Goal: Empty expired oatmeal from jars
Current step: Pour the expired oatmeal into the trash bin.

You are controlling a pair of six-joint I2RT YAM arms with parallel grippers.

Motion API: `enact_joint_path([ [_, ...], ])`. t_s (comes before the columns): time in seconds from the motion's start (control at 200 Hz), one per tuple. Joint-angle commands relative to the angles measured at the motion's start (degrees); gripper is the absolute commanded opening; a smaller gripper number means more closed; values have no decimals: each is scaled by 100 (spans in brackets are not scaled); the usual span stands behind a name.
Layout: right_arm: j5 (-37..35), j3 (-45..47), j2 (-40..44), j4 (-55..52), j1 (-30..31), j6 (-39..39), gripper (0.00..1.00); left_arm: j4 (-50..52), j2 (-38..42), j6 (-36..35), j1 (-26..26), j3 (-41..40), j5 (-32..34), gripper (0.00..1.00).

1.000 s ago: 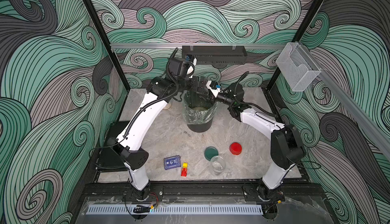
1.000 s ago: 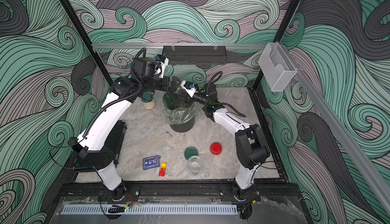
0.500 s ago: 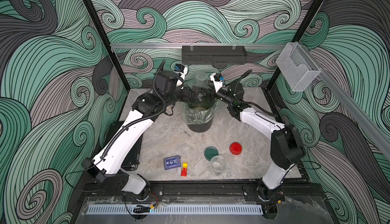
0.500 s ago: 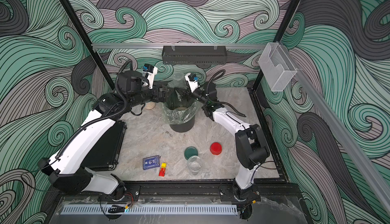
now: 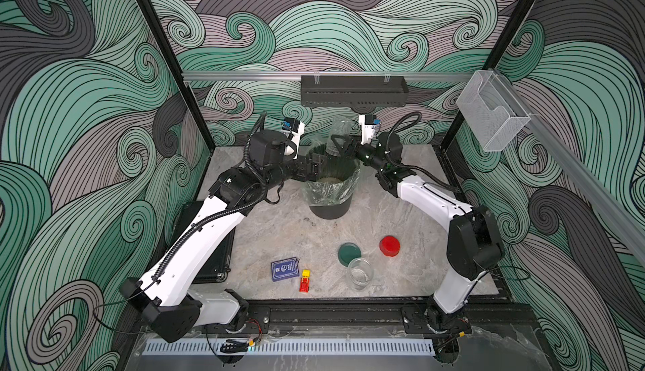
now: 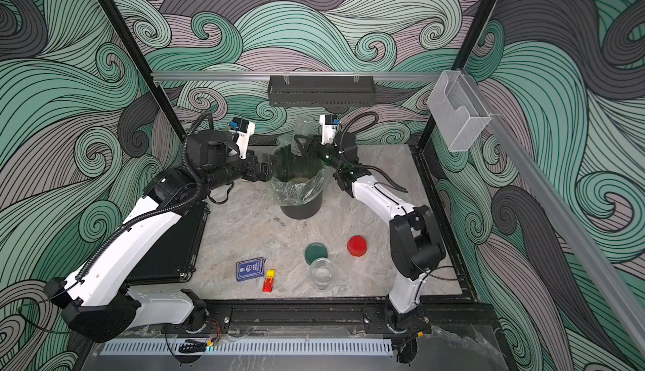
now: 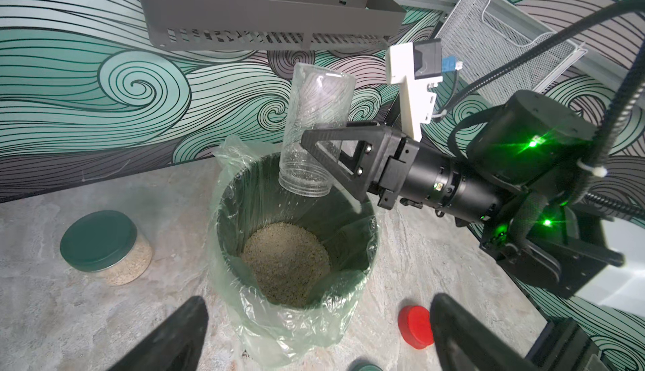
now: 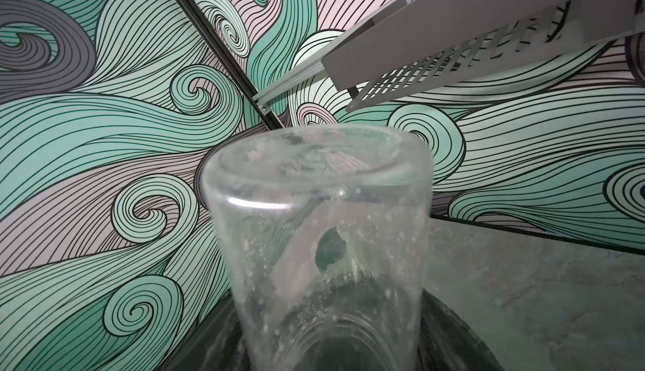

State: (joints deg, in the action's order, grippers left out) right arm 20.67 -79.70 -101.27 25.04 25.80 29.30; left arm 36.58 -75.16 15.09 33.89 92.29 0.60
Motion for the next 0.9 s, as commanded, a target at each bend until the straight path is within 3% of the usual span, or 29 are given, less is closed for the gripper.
enact_joint_path([
  [0.0, -180, -296, 113, -352, 90, -95, 8, -121, 138, -36, 39, 1, -60, 99],
  [0.32, -1107, -448, 781, -1258, 349, -1861, 8, -202, 264, -170, 39, -132, -42, 99],
  [0.485, -1007, -131, 469, -1165, 494, -2525, 8, -304, 343, -257, 41, -219, 19, 99],
  [0.65, -1124, 27, 160, -1188, 541, -2857, 8, -311, 344, -222, 39, -282, -77, 99],
  [0.896, -1173, -197, 603, -1338, 640, -3097, 11, -296, 326, -191, 39, -343, -83, 99],
])
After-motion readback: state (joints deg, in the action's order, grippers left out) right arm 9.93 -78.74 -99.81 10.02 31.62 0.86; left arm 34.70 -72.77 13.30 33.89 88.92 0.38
